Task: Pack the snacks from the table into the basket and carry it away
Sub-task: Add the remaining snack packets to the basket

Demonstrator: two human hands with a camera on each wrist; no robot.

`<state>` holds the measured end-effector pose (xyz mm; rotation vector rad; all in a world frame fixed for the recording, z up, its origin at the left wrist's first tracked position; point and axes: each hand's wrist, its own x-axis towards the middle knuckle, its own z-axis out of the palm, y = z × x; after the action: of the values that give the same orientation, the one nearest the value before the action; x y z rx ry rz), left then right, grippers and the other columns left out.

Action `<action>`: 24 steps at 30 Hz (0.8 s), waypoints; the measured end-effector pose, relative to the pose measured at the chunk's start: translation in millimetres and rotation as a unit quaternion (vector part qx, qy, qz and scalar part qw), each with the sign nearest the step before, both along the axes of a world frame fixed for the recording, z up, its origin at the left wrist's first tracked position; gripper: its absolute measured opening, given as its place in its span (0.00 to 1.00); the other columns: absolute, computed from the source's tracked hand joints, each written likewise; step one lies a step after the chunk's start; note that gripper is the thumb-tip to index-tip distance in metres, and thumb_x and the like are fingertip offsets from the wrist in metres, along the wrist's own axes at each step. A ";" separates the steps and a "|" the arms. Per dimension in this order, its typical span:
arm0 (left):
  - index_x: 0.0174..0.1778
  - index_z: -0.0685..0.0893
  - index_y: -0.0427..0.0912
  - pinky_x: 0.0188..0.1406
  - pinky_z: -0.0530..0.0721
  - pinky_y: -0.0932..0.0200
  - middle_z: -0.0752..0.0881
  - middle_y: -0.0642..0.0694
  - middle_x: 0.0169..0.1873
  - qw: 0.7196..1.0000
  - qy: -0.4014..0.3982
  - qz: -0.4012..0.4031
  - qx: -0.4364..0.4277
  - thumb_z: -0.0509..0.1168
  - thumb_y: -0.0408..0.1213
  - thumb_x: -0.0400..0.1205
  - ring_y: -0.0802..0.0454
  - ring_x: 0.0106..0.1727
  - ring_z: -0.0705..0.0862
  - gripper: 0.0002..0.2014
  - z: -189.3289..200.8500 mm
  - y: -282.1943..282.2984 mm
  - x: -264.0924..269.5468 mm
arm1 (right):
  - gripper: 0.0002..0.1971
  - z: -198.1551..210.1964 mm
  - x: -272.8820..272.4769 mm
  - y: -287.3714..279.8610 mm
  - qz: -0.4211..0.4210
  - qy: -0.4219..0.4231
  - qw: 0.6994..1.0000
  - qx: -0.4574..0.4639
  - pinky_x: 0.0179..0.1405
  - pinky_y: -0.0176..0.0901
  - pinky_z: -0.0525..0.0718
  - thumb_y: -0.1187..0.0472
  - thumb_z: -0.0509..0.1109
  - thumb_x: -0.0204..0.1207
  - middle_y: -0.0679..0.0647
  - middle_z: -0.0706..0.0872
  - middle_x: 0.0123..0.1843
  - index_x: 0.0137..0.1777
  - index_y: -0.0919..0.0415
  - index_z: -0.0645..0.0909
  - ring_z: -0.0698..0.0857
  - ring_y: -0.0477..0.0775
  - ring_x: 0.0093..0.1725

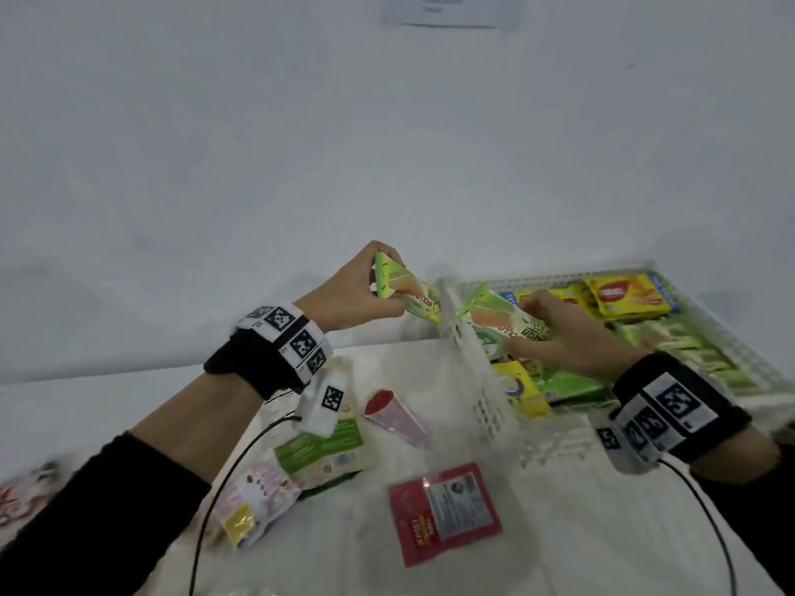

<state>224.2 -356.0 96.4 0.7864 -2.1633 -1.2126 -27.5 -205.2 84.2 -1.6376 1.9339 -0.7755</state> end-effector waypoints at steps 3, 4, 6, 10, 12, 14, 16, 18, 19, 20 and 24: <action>0.64 0.70 0.45 0.43 0.82 0.68 0.82 0.48 0.46 0.999 0.023 -0.045 -0.002 0.70 0.24 0.76 0.62 0.45 0.84 0.24 4.7 15.6 -65.9 | 0.15 9.1 -65.7 22.5 -0.060 0.045 0.997 -0.010 0.37 0.36 0.79 0.50 0.76 0.72 0.49 0.82 0.52 0.55 0.54 0.78 0.81 0.46 0.45; 0.66 0.69 0.48 0.46 0.84 0.65 0.82 0.46 0.48 0.998 0.032 -0.060 -0.004 0.70 0.25 0.77 0.58 0.48 0.85 0.26 4.8 20.6 -87.1 | 0.16 9.8 -88.9 29.1 -0.074 0.056 0.996 -0.017 0.39 0.37 0.78 0.48 0.76 0.72 0.51 0.82 0.52 0.55 0.54 0.80 0.81 0.48 0.45; 0.66 0.70 0.51 0.52 0.86 0.59 0.83 0.42 0.51 0.995 0.034 -0.090 -0.017 0.70 0.27 0.78 0.51 0.52 0.86 0.25 3.7 29.2 -129.0 | 0.20 11.2 -132.4 43.4 -0.078 0.092 0.993 -0.013 0.42 0.38 0.75 0.44 0.74 0.71 0.52 0.81 0.54 0.59 0.53 0.81 0.80 0.50 0.45; 0.54 0.81 0.43 0.51 0.86 0.52 0.85 0.42 0.54 0.993 0.017 -0.109 -0.045 0.72 0.36 0.78 0.49 0.53 0.87 0.10 -7.6 36.8 -205.9 | 0.21 6.7 -203.3 68.5 -0.095 0.152 0.983 0.031 0.50 0.38 0.69 0.49 0.72 0.76 0.53 0.76 0.56 0.67 0.54 0.79 0.76 0.51 0.52; 0.52 0.82 0.43 0.51 0.86 0.55 0.82 0.44 0.57 0.994 0.002 -0.091 -0.068 0.74 0.39 0.77 0.50 0.55 0.86 0.11 -15.4 39.5 -241.6 | 0.23 -0.2 -233.4 78.3 -0.096 0.177 0.978 0.057 0.53 0.40 0.70 0.49 0.73 0.75 0.54 0.76 0.59 0.69 0.55 0.78 0.76 0.54 0.58; 0.52 0.82 0.43 0.55 0.84 0.57 0.80 0.46 0.60 0.993 -0.012 -0.072 -0.094 0.75 0.40 0.75 0.52 0.57 0.84 0.13 -21.9 42.0 -274.6 | 0.25 -9.6 -257.4 86.6 -0.092 0.191 0.973 0.087 0.55 0.43 0.71 0.50 0.74 0.74 0.55 0.78 0.62 0.70 0.54 0.78 0.76 0.58 0.62; 0.50 0.82 0.43 0.57 0.81 0.55 0.81 0.48 0.60 0.991 -0.032 -0.071 -0.110 0.76 0.43 0.75 0.53 0.60 0.82 0.14 -27.1 43.4 -305.4 | 0.26 -18.6 -272.6 92.4 -0.080 0.212 0.967 0.115 0.58 0.44 0.73 0.49 0.75 0.73 0.55 0.79 0.64 0.71 0.54 0.78 0.76 0.57 0.63; 0.46 0.79 0.43 0.57 0.79 0.53 0.83 0.48 0.57 0.989 -0.050 -0.083 -0.113 0.75 0.44 0.75 0.52 0.60 0.82 0.13 -34.0 45.6 -333.7 | 0.26 -26.7 -279.4 95.3 -0.065 0.222 0.964 0.128 0.59 0.43 0.72 0.50 0.75 0.74 0.53 0.80 0.64 0.72 0.53 0.77 0.75 0.55 0.63; 0.44 0.76 0.44 0.55 0.79 0.51 0.84 0.47 0.56 0.988 -0.050 -0.093 -0.115 0.74 0.42 0.76 0.52 0.59 0.82 0.13 -38.2 47.2 -347.5 | 0.26 -31.5 -282.1 95.8 -0.061 0.218 0.965 0.129 0.58 0.42 0.72 0.51 0.75 0.74 0.52 0.81 0.64 0.71 0.52 0.76 0.74 0.53 0.61; 0.42 0.74 0.45 0.54 0.78 0.52 0.84 0.45 0.54 0.987 -0.047 -0.103 -0.118 0.73 0.41 0.76 0.51 0.58 0.82 0.13 -42.9 48.8 -360.9 | 0.24 -36.7 -285.2 95.6 -0.060 0.212 0.967 0.129 0.56 0.42 0.72 0.52 0.75 0.74 0.51 0.81 0.63 0.70 0.50 0.76 0.73 0.51 0.60; 0.32 0.66 0.51 0.38 0.66 0.59 0.75 0.49 0.38 0.982 -0.037 -0.100 -0.154 0.72 0.35 0.77 0.48 0.49 0.75 0.19 -66.4 52.3 -404.6 | 0.17 -49.4 -293.3 88.6 -0.054 0.220 0.965 0.130 0.47 0.41 0.69 0.55 0.74 0.75 0.45 0.78 0.49 0.62 0.50 0.76 0.72 0.52 0.57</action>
<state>-180.4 -303.6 30.0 0.4990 -2.4615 -0.9169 -320.7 -116.6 34.8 -1.6490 2.3268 -0.1819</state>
